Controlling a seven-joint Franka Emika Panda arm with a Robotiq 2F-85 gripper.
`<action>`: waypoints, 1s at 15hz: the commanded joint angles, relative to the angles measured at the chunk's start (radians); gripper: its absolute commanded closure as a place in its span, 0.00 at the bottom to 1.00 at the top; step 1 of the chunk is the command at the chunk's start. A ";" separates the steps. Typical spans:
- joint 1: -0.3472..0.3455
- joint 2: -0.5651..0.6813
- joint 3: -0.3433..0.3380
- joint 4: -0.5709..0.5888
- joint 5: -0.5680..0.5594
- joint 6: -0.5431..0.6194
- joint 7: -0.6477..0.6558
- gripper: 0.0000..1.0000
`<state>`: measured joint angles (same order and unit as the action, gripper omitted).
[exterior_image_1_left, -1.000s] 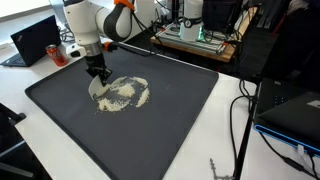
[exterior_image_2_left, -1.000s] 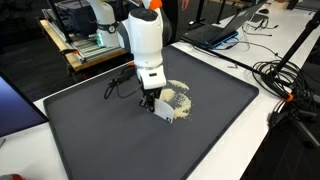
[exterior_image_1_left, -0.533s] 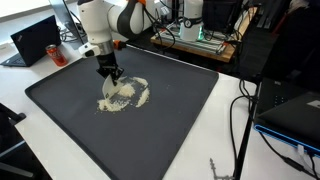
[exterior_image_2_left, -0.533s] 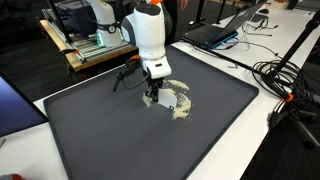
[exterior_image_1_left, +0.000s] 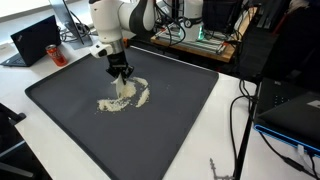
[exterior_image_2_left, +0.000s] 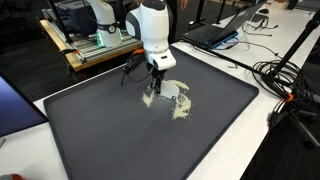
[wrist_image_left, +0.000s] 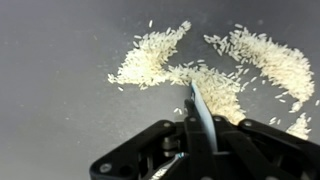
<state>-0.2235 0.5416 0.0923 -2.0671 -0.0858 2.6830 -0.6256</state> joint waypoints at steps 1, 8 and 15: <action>0.015 -0.054 -0.007 -0.071 -0.033 0.015 -0.023 0.99; 0.030 -0.139 -0.047 -0.104 -0.051 0.069 0.015 0.99; 0.074 -0.304 -0.039 -0.170 -0.042 0.008 0.056 0.99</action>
<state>-0.1913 0.3428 0.0598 -2.1687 -0.1094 2.7206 -0.6148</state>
